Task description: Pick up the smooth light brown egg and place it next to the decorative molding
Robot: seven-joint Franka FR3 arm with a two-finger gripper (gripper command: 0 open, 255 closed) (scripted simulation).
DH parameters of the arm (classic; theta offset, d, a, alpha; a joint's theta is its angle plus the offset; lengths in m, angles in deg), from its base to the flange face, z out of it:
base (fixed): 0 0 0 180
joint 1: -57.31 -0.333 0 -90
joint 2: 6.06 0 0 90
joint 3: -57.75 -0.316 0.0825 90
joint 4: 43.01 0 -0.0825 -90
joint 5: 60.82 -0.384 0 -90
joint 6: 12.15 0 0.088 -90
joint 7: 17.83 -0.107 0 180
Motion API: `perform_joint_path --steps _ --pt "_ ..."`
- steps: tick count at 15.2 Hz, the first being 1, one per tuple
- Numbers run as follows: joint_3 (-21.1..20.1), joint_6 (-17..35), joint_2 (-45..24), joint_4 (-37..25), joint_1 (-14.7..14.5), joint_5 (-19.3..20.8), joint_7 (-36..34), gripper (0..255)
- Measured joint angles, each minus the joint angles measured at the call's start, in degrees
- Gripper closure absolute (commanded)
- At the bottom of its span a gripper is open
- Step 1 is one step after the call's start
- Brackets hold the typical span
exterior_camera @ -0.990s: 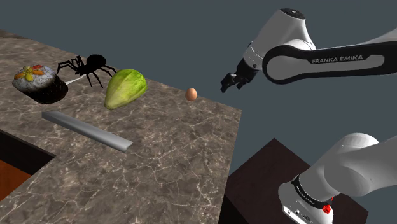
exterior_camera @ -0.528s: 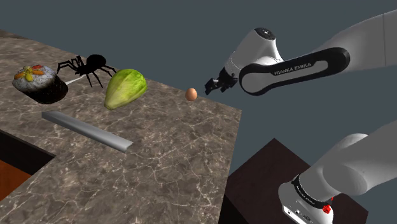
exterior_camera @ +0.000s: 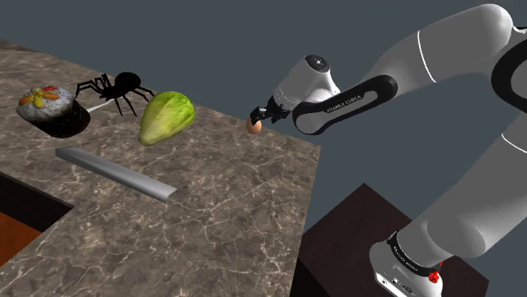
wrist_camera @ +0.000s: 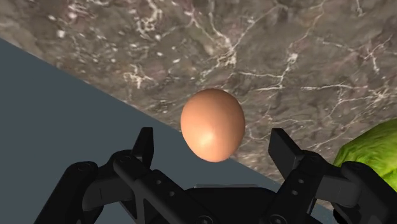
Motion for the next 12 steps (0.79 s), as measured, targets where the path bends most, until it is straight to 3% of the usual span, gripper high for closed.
perform_joint_path --steps 4,12 --pt "2.14 2.72 -5.26 -3.23 -1.80 5.01 -4.79 0" --pt "4.49 4.83 -10.17 -6.09 -3.55 8.20 -7.41 0"
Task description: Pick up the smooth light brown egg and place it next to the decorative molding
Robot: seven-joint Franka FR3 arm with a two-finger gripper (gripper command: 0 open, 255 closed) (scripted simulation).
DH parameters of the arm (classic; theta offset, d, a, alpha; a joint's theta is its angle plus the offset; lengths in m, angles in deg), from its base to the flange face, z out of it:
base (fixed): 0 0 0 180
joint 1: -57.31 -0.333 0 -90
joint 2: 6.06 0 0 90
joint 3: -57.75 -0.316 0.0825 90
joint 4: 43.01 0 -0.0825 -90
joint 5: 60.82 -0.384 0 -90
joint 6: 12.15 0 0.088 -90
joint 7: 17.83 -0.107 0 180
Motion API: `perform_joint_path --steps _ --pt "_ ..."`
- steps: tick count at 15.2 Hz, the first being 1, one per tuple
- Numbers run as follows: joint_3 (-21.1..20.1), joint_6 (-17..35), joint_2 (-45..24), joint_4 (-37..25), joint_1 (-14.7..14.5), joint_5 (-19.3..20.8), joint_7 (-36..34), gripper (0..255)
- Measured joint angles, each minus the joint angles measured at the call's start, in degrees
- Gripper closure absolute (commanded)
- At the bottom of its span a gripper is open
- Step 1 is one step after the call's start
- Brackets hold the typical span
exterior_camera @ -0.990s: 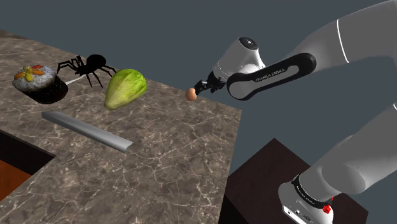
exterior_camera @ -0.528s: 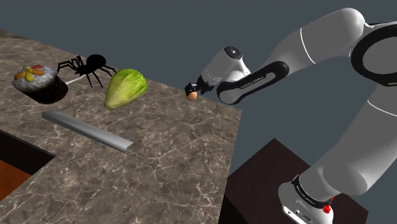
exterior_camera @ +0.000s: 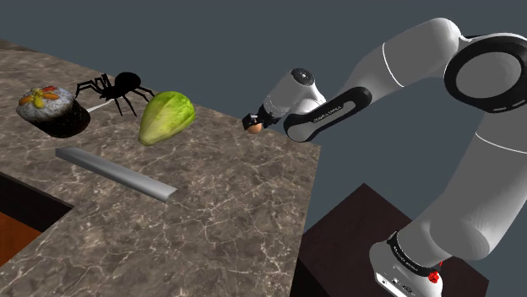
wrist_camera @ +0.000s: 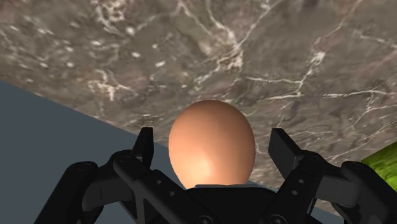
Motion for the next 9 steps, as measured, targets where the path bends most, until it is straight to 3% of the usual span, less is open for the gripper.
perform_joint_path --steps 3,4,9 --pt "0.03 0.03 -0.06 -0.03 -0.03 0.04 -0.03 0" --pt "0.03 0.03 -0.06 -0.03 -0.03 0.04 -0.03 255" --pt "0.02 0.03 -0.04 -0.05 -0.02 0.02 -0.02 255"
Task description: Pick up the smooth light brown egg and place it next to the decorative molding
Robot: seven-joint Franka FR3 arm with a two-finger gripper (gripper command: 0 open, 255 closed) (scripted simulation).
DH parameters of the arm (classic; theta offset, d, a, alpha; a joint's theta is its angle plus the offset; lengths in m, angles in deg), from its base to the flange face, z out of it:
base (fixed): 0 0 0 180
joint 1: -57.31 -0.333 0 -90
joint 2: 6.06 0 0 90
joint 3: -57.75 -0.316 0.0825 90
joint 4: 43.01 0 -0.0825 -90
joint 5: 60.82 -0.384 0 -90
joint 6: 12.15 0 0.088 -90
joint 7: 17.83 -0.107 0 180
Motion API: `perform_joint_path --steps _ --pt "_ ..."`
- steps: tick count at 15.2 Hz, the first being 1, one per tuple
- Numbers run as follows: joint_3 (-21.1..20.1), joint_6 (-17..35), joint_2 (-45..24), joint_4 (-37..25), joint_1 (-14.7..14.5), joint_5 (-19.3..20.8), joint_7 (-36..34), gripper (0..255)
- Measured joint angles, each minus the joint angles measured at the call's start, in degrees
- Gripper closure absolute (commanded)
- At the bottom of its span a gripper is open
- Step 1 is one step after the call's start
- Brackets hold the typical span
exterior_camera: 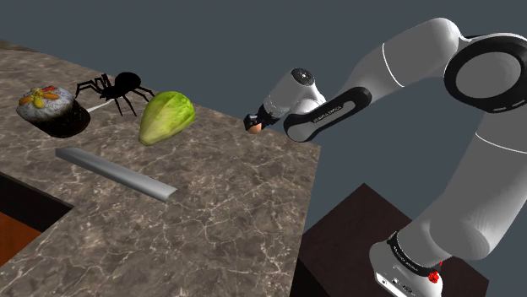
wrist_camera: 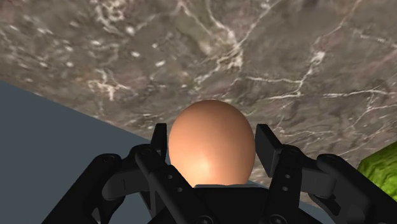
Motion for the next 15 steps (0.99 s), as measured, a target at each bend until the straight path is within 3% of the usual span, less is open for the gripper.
perform_joint_path --steps 6,15 --pt "-0.30 -0.33 0.30 0.00 0.21 -0.33 0.30 255" --pt "-4.18 -5.66 4.90 -0.73 3.08 -5.96 5.37 255"
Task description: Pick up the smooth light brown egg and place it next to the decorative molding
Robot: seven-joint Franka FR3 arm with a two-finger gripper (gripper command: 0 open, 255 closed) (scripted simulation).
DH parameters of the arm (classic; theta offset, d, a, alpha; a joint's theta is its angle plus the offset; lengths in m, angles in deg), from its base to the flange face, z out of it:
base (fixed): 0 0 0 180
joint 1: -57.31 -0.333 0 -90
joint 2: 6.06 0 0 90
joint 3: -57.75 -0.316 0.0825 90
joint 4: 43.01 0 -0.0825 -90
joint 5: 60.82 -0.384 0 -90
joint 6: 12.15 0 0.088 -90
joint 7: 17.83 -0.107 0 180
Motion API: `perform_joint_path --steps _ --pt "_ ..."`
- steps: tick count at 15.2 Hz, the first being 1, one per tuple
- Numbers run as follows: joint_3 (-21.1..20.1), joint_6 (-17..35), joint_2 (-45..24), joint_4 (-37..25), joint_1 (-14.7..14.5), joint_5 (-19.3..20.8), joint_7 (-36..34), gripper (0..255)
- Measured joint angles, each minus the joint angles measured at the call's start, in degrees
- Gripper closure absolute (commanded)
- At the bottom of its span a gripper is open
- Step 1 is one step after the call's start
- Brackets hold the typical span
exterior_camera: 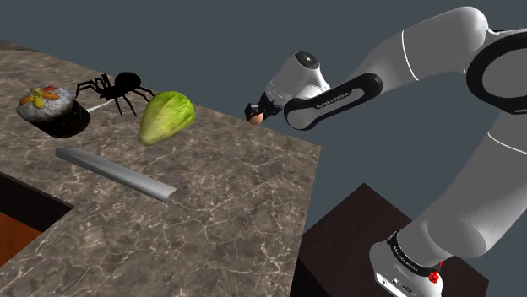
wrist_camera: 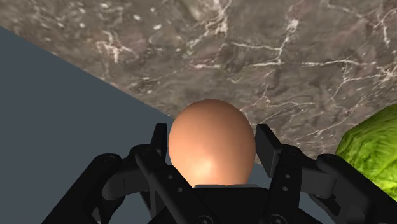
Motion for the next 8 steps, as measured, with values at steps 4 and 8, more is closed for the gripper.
perform_joint_path --steps 4,8 --pt "-1.15 -2.51 2.03 -0.54 0.68 -2.27 1.83 255" --pt "-2.09 -5.32 4.16 -1.35 1.36 -4.84 4.06 255"
